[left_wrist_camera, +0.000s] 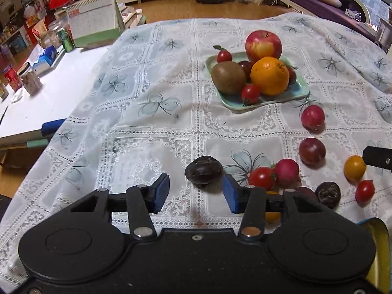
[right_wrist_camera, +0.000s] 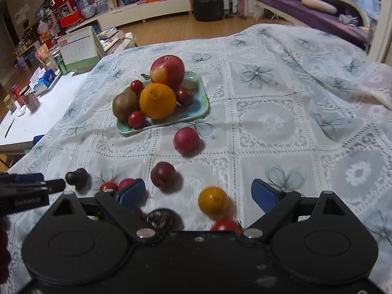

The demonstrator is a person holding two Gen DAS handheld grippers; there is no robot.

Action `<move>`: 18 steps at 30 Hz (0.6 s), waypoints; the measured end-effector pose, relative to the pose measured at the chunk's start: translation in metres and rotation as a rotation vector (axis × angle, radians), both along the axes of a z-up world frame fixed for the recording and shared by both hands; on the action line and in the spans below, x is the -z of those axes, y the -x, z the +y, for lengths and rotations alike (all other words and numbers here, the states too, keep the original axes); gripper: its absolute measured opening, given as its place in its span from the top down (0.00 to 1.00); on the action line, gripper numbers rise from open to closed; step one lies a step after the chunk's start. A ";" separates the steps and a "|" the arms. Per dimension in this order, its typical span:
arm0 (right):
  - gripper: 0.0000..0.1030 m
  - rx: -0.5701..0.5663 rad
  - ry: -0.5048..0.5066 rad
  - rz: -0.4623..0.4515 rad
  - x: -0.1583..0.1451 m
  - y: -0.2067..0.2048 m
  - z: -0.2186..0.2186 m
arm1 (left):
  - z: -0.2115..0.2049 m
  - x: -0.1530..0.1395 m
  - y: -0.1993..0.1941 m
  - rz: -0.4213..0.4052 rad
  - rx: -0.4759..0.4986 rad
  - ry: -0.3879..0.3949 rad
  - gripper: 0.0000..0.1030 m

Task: Organize fruits
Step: 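Grasp the dark plum with the left tool while the right tool grasps a small orange fruit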

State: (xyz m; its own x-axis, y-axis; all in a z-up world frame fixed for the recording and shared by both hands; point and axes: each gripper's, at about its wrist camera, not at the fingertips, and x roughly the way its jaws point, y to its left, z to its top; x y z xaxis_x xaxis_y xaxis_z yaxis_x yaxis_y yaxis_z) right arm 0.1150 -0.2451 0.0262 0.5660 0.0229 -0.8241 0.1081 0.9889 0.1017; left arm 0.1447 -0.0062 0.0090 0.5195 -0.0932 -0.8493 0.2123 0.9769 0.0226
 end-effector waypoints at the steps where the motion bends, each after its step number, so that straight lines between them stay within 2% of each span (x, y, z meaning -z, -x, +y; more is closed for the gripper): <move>1: 0.06 0.000 -0.002 0.014 0.003 -0.004 0.000 | -0.001 0.002 -0.002 0.008 -0.001 0.001 0.47; 9: 0.06 0.006 0.016 0.111 0.031 -0.015 -0.002 | -0.008 0.018 -0.018 0.064 0.001 0.035 0.47; 18: 0.06 0.025 0.042 0.192 0.060 -0.026 -0.006 | -0.016 0.031 -0.035 0.070 -0.015 -0.007 0.47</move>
